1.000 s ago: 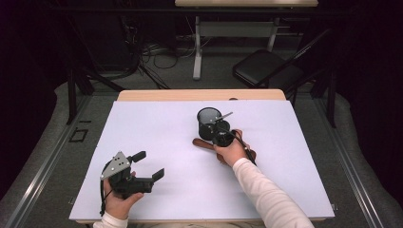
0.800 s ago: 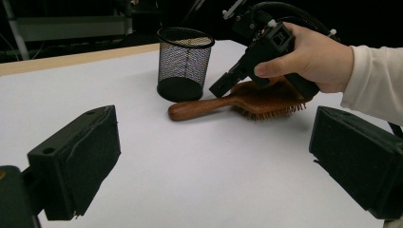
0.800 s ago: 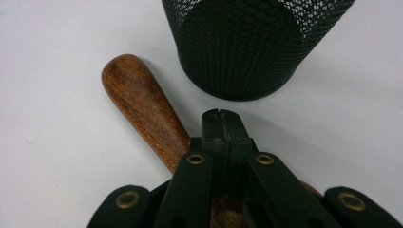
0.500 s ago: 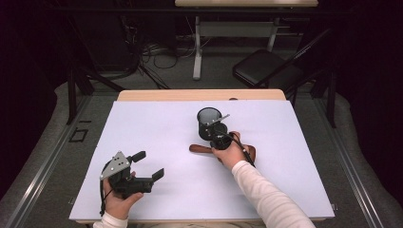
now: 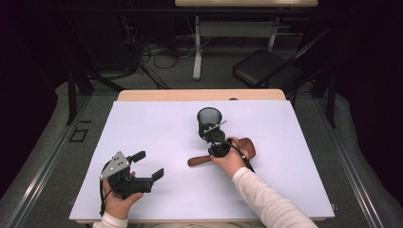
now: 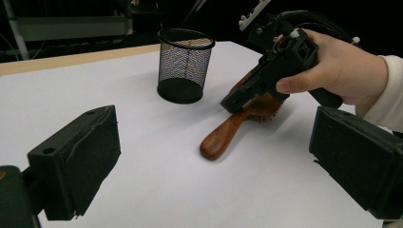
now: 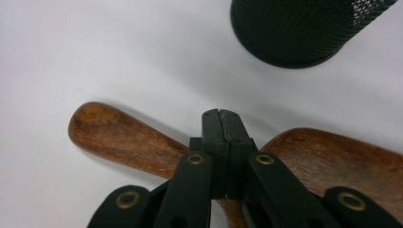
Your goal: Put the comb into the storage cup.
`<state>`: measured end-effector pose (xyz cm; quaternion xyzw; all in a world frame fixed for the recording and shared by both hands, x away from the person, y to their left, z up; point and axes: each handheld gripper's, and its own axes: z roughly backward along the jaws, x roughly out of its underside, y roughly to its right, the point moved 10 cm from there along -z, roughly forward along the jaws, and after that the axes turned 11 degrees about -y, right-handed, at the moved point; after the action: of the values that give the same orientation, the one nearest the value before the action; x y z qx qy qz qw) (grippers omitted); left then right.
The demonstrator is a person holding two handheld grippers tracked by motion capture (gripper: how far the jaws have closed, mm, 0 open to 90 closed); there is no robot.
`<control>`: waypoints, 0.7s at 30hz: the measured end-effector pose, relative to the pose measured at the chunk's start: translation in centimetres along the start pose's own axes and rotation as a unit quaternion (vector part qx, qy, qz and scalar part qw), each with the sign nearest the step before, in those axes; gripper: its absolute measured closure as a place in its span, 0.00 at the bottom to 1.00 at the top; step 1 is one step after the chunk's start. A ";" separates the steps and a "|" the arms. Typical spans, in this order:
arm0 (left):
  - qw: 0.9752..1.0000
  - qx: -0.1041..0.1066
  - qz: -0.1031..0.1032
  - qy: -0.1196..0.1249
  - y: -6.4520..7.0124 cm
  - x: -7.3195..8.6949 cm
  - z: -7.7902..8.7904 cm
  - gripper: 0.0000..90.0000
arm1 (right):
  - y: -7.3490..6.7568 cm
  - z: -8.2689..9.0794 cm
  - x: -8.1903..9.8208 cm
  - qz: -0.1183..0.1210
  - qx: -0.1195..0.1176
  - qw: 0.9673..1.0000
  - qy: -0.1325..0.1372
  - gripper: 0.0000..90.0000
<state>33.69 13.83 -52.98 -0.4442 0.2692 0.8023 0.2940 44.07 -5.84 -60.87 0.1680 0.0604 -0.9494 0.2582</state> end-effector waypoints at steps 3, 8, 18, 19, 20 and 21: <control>1.000 0.000 0.000 0.000 0.0 0.0 0.0 0.03 | -0.3 0.1 0.4 0.009 0.003 1.000 0.001 1.00; 1.000 -0.001 0.000 0.000 0.0 0.0 0.0 0.03 | -0.7 0.3 0.9 0.019 0.002 1.000 0.005 1.00; 1.000 -0.002 0.000 0.000 0.0 0.0 0.0 0.03 | -1.2 0.9 2.4 0.031 -0.003 1.000 0.001 1.00; 1.000 -0.002 0.000 0.000 0.0 0.0 0.0 0.03 | -1.2 0.9 2.5 0.030 -0.004 1.000 0.004 1.00; 1.000 -0.002 0.000 0.000 0.0 0.0 0.0 0.03 | -1.2 1.0 2.6 0.030 -0.004 1.000 0.002 1.00; 1.000 -0.002 0.000 0.000 0.0 0.0 0.0 0.03 | -1.2 1.1 2.8 0.030 -0.006 1.000 0.002 1.00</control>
<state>33.69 13.85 -52.98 -0.4445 0.2676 0.8031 0.2929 40.87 -6.34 -60.78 0.1698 0.0618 -0.9407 0.2871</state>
